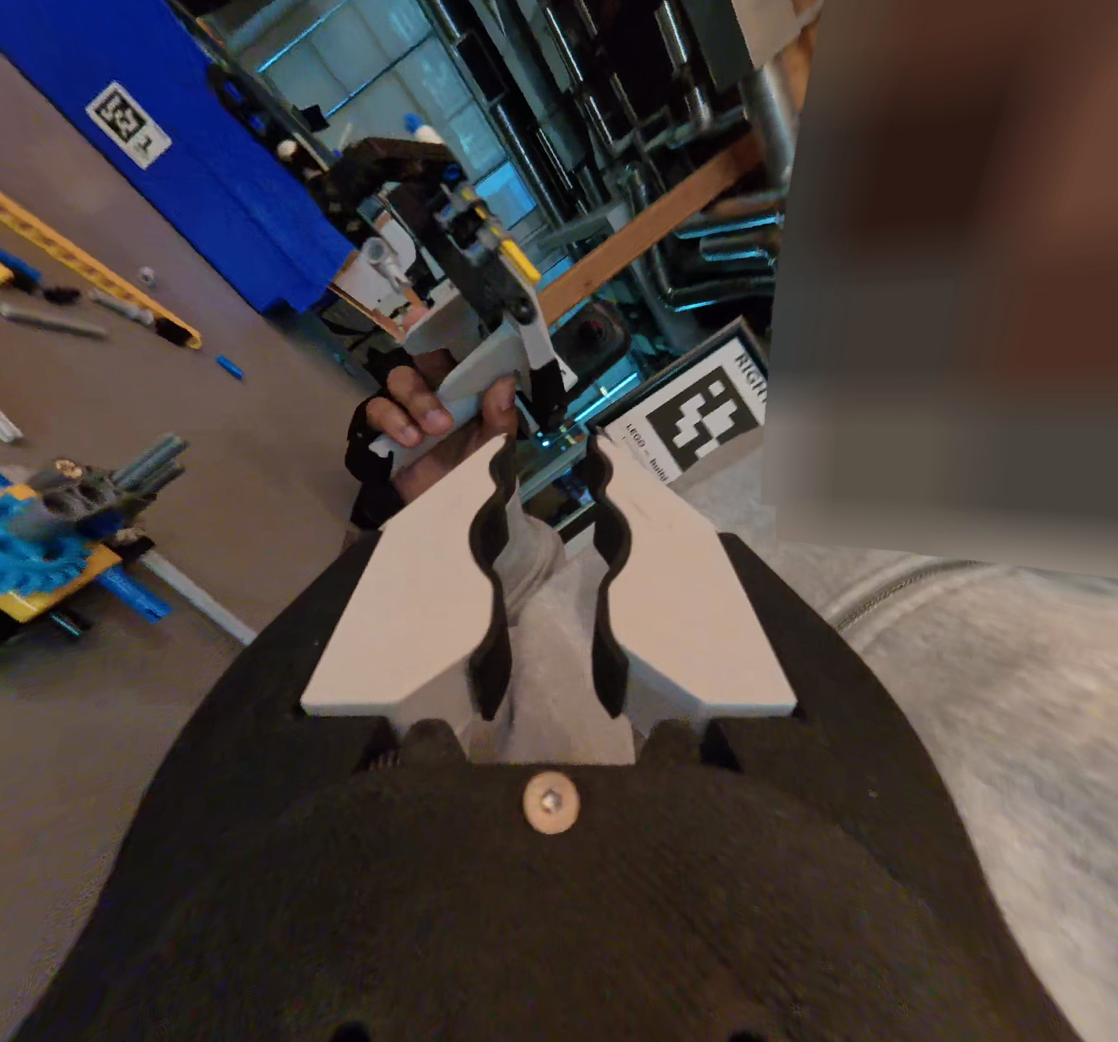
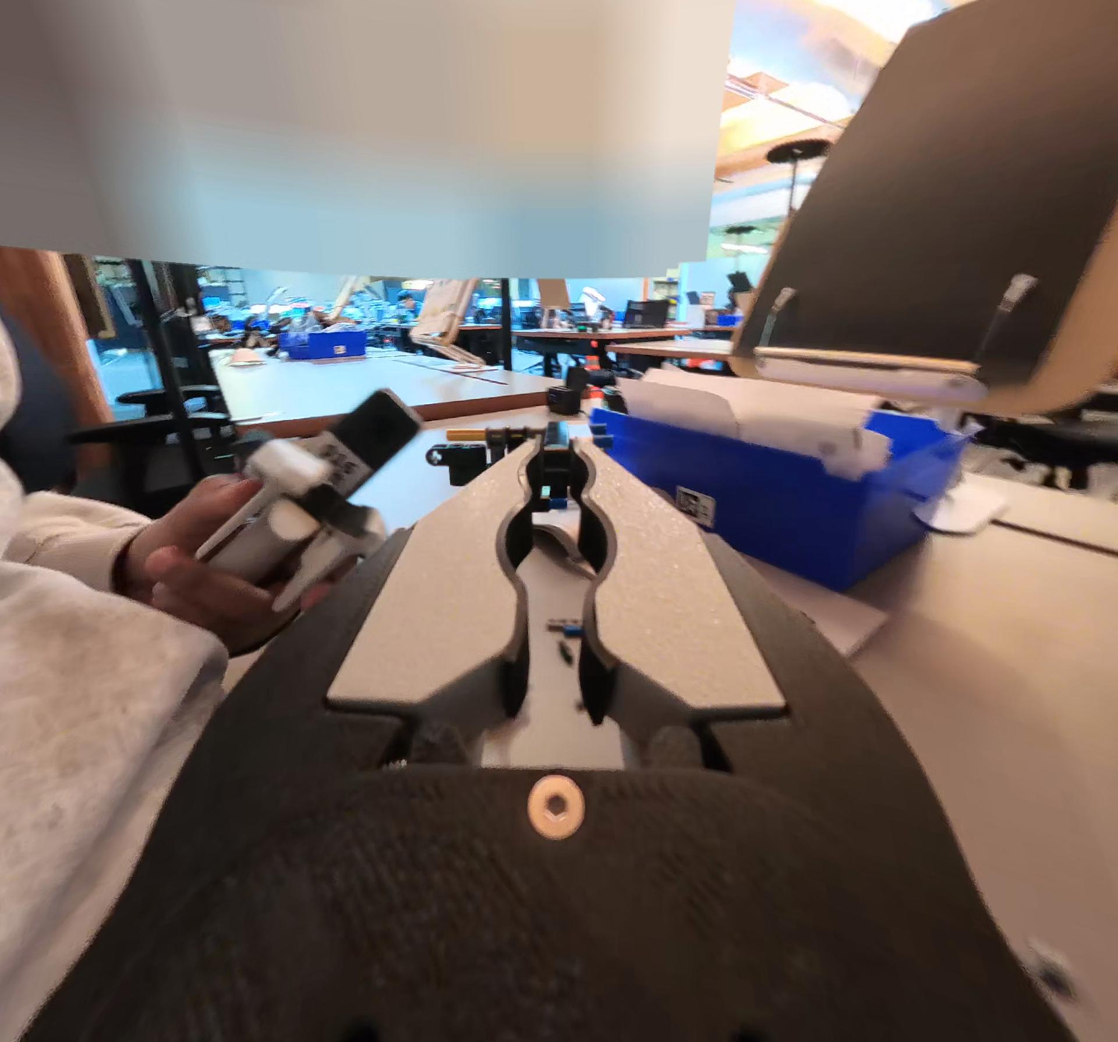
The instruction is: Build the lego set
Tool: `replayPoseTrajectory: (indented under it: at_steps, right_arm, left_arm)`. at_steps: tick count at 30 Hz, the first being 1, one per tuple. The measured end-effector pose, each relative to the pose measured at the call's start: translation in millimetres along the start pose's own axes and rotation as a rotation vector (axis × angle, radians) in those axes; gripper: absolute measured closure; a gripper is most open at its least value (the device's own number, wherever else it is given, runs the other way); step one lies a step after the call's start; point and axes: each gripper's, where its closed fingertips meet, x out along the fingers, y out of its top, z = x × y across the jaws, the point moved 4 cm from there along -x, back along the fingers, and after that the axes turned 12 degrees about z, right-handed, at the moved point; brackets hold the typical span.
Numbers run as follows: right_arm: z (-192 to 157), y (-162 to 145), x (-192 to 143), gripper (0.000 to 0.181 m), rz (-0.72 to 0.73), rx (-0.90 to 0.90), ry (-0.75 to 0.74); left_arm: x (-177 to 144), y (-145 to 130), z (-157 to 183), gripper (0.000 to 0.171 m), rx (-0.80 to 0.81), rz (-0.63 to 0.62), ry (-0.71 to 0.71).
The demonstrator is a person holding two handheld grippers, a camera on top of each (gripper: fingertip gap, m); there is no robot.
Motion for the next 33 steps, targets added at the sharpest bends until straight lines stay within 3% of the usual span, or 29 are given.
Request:
replayPoseTrajectory:
  at_steps: [5,15,33]
  right_arm:
    - [-13,-2,7,0.176,0.031,0.013,0.044]
    - [-25,-8,12,0.176,0.015,-0.034,0.107]
    - [-30,-19,15,0.175,-0.028,-0.068,0.147]
  left_arm:
    - [-1,7,-3,0.147,-0.145,0.066,0.000]
    - [-5,14,-4,0.147,-0.214,0.117,-0.034]
    - [-9,17,-10,0.156,-0.160,0.098,0.021]
